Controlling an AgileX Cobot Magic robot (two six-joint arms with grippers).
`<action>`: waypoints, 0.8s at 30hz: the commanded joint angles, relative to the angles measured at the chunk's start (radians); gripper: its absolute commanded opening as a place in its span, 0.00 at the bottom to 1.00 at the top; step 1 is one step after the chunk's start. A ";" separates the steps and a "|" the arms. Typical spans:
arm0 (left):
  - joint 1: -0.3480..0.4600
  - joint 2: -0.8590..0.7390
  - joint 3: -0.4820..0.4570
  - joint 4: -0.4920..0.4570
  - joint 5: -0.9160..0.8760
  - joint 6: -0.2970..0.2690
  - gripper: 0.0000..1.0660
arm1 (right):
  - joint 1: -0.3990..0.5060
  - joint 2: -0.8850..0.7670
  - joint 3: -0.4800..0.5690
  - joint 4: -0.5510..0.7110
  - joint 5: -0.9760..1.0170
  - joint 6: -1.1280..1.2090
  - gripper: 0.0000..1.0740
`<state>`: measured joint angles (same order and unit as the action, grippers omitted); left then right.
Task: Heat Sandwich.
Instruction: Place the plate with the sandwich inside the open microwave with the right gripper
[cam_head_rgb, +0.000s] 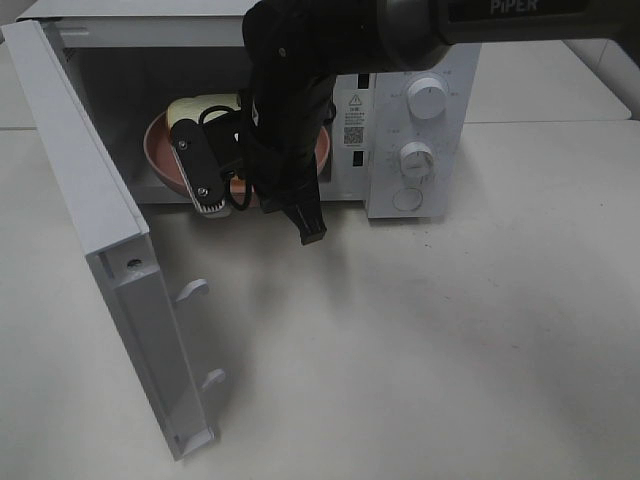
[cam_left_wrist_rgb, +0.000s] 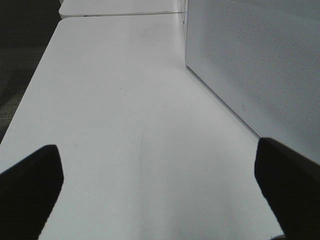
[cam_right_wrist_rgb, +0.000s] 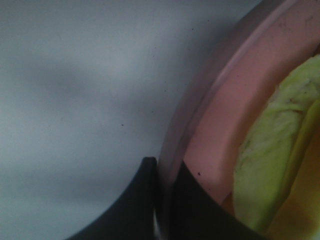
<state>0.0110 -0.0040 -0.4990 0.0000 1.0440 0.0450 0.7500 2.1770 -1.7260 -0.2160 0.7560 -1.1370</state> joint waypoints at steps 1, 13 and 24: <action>0.002 -0.027 0.005 -0.010 -0.016 -0.003 0.97 | -0.006 0.015 -0.037 -0.031 -0.003 0.023 0.01; 0.002 -0.027 0.005 -0.010 -0.016 -0.003 0.97 | -0.006 0.128 -0.205 -0.038 0.017 0.045 0.01; 0.002 -0.027 0.005 -0.010 -0.016 -0.003 0.97 | -0.025 0.204 -0.300 -0.052 0.019 0.065 0.01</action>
<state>0.0110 -0.0040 -0.4990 0.0000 1.0440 0.0450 0.7310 2.3870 -2.0120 -0.2480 0.7920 -1.0860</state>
